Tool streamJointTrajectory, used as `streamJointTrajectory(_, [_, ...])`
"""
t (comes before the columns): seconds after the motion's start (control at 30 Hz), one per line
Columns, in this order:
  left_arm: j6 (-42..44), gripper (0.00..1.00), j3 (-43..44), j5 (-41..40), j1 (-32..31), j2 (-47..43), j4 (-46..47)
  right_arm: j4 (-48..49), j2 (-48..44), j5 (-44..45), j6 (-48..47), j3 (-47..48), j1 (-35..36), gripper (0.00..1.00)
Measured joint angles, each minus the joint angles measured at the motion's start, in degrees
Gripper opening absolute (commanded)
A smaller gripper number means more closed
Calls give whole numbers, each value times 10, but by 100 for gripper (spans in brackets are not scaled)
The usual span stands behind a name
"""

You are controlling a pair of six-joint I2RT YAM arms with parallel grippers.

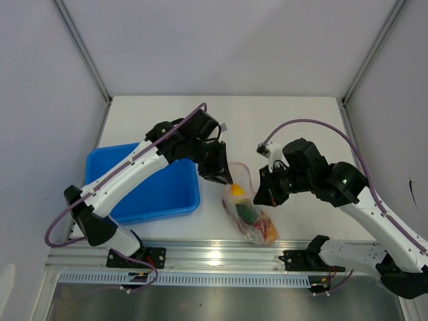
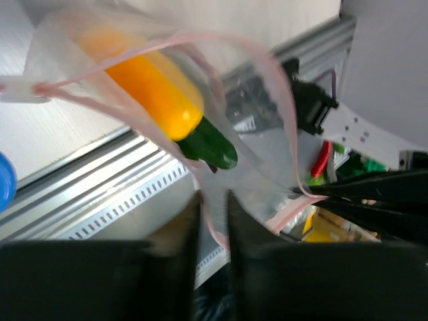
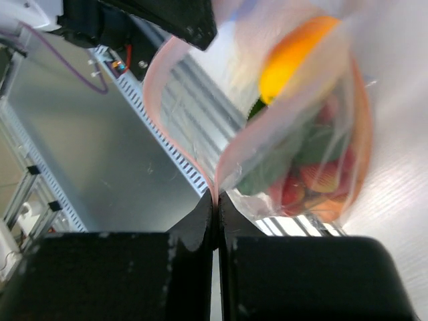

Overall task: Place the food in the zip-top bag and seal the zipper
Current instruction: Adjust the zipper food storage bag at the center of the board, then zip the zipper food storage bag at the center of the board.

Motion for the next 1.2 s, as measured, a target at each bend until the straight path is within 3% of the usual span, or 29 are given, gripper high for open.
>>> streamJointTrajectory(0.03, [-6,41,0,-8,4,-1,-3,-1,0,10,0,1,0,0])
streamJointTrajectory(0.07, [-16,61,1,-15,9,-4,-7,-1,0,19,0,2,0,0])
streamJointTrajectory(0.13, [-41,73,1,-27,18,-14,-15,-3,0,34,-1,7,0,0])
streamJointTrajectory(0.37, [-102,98,-13,-5,28,-76,-20,-15,-25,63,-13,22,0,0])
streamJointTrajectory(0.6, [-195,99,-27,55,13,-84,-18,-19,-26,68,-28,25,7,0])
streamJointTrajectory(0.9, [-300,99,132,67,-30,57,-75,-14,-16,82,-38,28,26,0])
streamJointTrajectory(1.2, [-384,100,141,56,-35,64,-105,-9,-21,120,-38,27,42,0])
